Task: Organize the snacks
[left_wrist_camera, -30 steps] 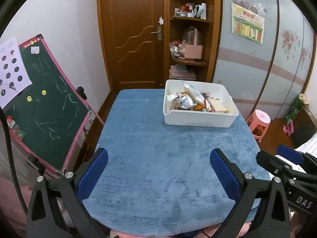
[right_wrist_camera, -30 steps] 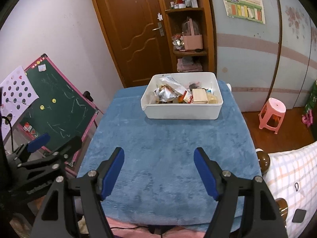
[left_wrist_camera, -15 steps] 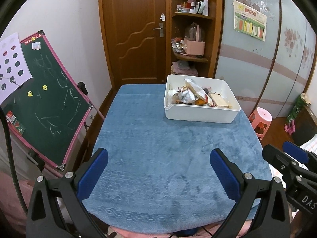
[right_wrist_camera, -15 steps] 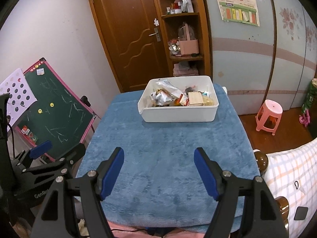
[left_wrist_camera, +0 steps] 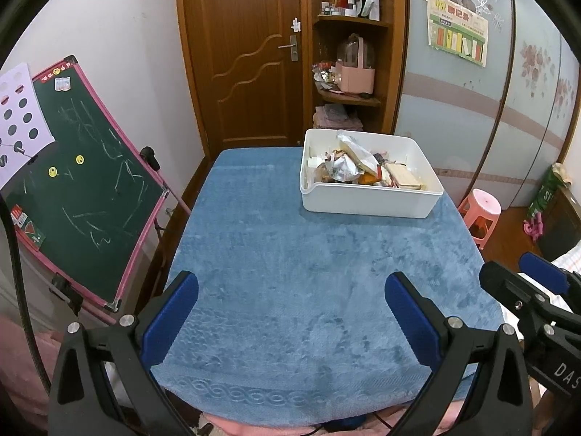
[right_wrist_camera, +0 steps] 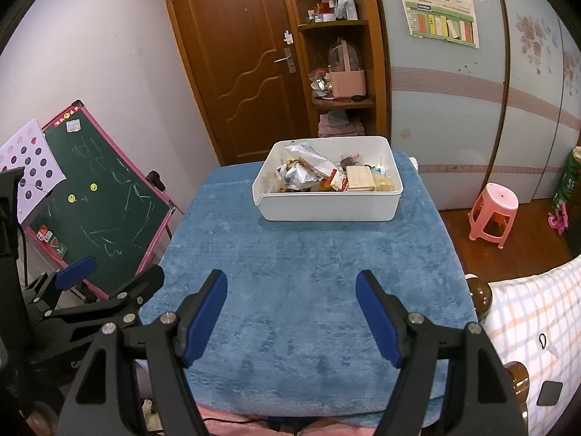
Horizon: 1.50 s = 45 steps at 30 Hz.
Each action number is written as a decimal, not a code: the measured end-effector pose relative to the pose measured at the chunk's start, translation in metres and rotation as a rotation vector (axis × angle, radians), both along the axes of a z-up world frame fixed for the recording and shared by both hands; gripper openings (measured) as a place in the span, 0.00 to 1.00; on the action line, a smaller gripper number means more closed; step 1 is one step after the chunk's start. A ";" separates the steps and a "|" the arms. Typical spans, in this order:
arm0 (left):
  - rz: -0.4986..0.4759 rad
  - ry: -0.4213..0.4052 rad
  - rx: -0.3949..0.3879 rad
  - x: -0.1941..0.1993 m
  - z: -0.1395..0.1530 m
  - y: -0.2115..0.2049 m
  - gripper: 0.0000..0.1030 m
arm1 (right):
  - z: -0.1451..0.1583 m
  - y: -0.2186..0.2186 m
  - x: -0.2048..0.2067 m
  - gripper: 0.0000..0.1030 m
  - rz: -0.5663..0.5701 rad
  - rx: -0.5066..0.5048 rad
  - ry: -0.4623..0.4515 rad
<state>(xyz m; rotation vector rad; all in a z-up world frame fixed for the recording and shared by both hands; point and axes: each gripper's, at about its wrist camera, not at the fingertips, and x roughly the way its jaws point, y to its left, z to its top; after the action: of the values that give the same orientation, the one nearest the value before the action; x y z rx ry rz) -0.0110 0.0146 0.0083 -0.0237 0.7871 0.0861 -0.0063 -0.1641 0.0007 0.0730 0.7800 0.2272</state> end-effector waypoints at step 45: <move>-0.006 0.031 0.004 0.003 -0.007 0.005 0.99 | -0.009 0.004 0.007 0.72 0.014 -0.004 0.029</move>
<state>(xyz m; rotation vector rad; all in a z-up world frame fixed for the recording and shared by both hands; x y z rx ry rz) -0.0081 0.0197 0.0008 -0.0166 0.8177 0.0823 0.0005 -0.1600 -0.0085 0.0676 0.8099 0.2382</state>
